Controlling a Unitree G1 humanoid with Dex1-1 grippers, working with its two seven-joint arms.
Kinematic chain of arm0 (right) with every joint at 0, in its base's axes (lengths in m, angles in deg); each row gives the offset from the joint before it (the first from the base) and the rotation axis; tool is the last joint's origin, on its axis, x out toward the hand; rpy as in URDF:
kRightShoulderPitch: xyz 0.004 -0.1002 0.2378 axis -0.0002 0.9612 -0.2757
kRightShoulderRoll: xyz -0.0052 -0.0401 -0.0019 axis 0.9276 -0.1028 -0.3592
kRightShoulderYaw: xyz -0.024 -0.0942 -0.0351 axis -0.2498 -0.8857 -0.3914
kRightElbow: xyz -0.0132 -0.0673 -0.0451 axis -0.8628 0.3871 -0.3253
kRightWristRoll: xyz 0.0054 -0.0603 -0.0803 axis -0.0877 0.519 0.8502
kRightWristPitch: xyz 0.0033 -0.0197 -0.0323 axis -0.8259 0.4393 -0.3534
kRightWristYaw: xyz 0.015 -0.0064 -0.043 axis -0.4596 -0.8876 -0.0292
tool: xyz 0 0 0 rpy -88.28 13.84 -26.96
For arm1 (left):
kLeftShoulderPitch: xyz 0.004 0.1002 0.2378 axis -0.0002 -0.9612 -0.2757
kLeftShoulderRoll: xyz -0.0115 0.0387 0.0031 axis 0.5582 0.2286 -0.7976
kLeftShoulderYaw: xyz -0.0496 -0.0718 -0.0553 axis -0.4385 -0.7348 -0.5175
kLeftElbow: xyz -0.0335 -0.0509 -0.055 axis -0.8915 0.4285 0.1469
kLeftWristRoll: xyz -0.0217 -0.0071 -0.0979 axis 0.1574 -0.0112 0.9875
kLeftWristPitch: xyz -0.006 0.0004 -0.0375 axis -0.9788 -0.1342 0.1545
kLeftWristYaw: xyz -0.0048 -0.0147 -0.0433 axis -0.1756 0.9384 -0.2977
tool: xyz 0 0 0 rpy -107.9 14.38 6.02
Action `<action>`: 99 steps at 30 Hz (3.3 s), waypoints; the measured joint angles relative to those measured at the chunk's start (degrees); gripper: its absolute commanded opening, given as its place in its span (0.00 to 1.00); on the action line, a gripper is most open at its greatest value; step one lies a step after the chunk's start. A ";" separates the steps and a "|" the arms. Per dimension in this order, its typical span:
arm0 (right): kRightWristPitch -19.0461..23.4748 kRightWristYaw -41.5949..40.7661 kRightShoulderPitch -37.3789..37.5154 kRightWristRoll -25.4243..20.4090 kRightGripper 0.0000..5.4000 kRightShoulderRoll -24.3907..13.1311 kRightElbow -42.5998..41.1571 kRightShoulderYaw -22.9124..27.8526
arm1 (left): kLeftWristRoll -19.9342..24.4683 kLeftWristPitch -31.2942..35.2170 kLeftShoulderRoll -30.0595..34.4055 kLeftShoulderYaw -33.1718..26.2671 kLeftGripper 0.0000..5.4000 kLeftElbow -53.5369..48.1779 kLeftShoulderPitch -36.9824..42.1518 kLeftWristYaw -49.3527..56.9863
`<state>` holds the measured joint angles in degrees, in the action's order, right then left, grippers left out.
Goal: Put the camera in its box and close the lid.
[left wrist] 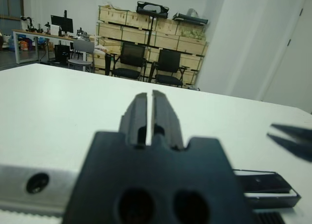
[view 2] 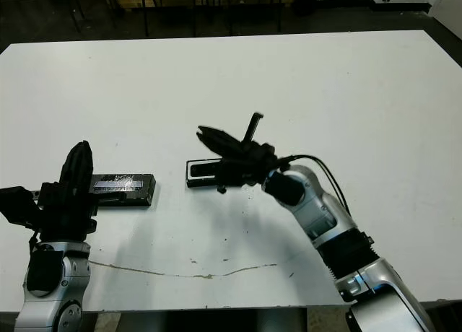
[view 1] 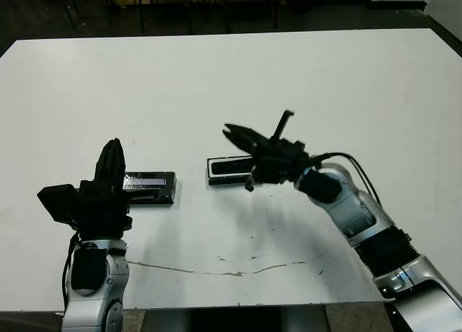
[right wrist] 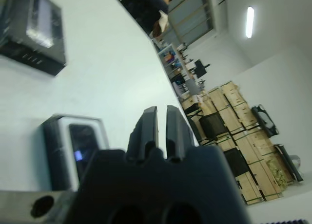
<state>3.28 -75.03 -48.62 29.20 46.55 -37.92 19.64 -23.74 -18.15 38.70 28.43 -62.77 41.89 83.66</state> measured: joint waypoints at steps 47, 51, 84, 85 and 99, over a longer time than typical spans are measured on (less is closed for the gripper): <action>22.53 -16.89 4.83 8.78 0.00 -14.41 -18.45 5.38 | 1.22 0.14 1.89 -2.21 0.00 0.04 -0.49 -1.27; 16.38 -9.28 7.97 -0.29 0.00 -13.36 -16.84 13.02 | 1.39 0.18 2.84 -2.84 0.00 0.00 -0.45 -1.89; 50.37 -19.10 11.21 -60.32 0.00 -7.88 -12.54 37.41 | 12.18 13.96 51.68 -10.11 0.60 8.62 15.52 -50.50; 50.59 -18.83 11.13 -60.26 0.00 -7.89 -12.57 37.46 | 13.13 14.88 52.48 -8.92 0.63 10.23 17.51 -53.06; 52.12 -15.00 11.52 -57.81 0.00 -7.69 -13.93 37.73 | 9.66 12.19 55.02 7.04 1.00 33.47 39.14 -78.12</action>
<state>55.40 -90.03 -37.10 -28.62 38.86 -51.85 57.37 -14.08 -5.96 93.72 35.47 -29.30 81.04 5.54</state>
